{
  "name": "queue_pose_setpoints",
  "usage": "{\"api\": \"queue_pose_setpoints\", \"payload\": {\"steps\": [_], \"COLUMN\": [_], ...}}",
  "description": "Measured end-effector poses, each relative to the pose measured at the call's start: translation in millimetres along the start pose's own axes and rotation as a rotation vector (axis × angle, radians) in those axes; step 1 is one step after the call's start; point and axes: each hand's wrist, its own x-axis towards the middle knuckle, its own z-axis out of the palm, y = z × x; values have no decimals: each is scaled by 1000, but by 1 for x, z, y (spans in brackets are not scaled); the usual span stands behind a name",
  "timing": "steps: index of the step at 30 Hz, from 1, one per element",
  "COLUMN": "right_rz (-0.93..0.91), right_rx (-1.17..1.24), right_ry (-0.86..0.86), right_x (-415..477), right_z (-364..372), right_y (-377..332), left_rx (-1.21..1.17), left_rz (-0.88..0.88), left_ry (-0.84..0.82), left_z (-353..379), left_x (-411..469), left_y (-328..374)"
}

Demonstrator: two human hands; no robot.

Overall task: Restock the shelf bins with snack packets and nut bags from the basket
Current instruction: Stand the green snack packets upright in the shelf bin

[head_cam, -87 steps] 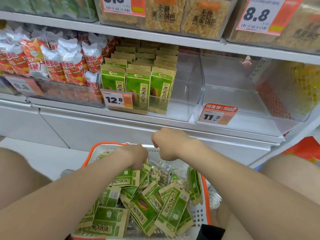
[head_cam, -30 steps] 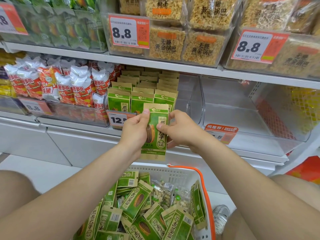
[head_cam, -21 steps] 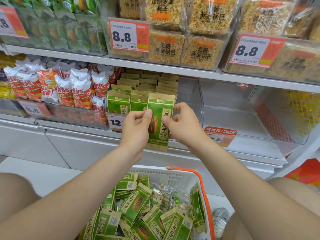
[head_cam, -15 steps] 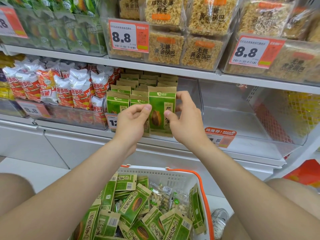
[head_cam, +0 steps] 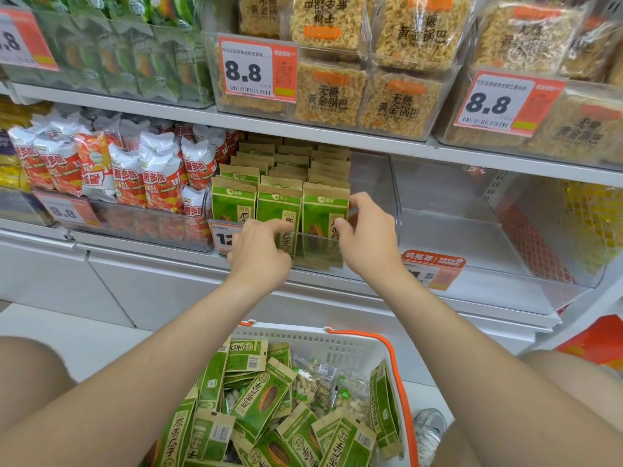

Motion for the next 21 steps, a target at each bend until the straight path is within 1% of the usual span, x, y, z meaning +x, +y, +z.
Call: {"api": "queue_pose_setpoints", "payload": {"steps": [2,8,11,13,15,17,18,19,21], "right_rz": [23,133,128,75,-39,-202,-271,-316,-324], "right_rx": [-83,-18,-81,-197,-358,-443,-432,-403,-398], "right_ry": [-11,-46,-67,-41,29,75,40,-44,-282], "right_x": [2,11,12,7,-2,-13,-19,-26,-42], "right_z": [1,8,5,2,-2,-5,-5,-4,3], "right_y": [2,8,11,8,1,-7,-10,-12,-13], "left_rx": [-26,-51,-6,60,125,208,262,317,435], "left_rz": [-1,20,88,160,223,241,226,206,168], "left_ry": [-14,-26,1,60,91,21,-41,-104,-240], "left_z": [1,3,6,8,10,13,16,21,35], "left_x": [0,3,3,1,-1,-4,-5,-6,-7], "left_y": [-2,-6,-10,-12,-13,-15,-17,-20,-33]}}
